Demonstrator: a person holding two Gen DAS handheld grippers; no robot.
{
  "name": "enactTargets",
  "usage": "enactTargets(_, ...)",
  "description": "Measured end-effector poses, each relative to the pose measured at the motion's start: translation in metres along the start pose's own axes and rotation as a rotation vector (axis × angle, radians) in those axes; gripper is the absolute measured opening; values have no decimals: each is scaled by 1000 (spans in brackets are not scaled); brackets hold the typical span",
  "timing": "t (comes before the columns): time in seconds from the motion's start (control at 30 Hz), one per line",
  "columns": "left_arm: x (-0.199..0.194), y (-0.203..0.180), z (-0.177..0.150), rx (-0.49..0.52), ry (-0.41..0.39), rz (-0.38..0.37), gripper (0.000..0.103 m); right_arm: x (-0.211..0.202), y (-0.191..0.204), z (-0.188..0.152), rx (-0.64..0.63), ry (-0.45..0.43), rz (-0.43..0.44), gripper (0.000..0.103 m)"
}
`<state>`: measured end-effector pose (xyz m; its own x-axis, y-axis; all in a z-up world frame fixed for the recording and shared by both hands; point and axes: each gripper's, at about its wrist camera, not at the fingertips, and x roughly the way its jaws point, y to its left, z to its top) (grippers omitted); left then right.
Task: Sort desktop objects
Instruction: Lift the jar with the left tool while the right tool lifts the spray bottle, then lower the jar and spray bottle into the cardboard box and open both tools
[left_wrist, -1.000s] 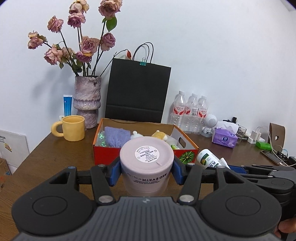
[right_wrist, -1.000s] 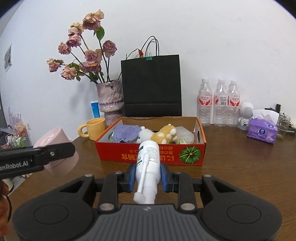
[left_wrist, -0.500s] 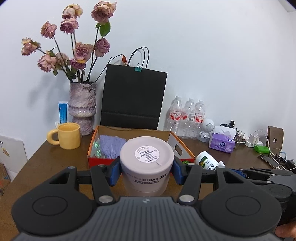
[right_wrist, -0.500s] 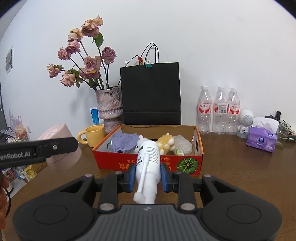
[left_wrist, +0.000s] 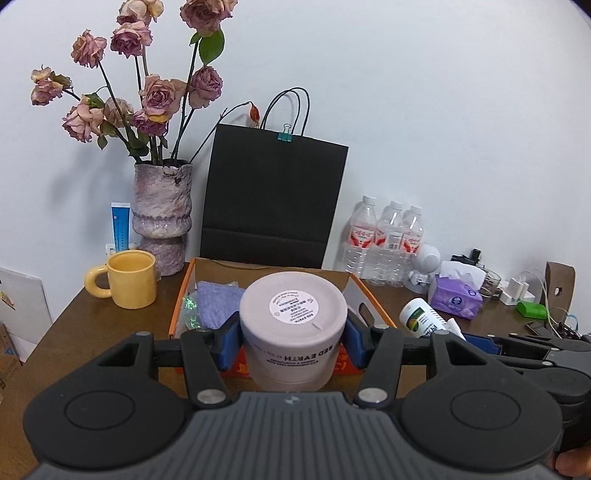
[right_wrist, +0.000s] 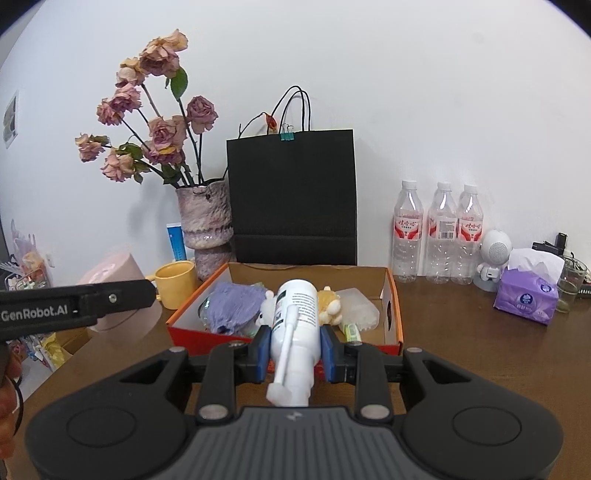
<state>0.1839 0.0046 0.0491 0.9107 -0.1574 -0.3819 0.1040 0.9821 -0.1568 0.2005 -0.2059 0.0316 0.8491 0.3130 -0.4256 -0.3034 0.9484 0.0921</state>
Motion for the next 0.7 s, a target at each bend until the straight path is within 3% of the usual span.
enactTargets(0.4, 52, 14, 29, 3, 45, 38, 56, 55, -16, 27, 9, 66, 5, 27)
enactTargets(0.7, 117, 33, 30, -4, 126, 62, 56, 133, -32, 34, 20, 169, -13, 26)
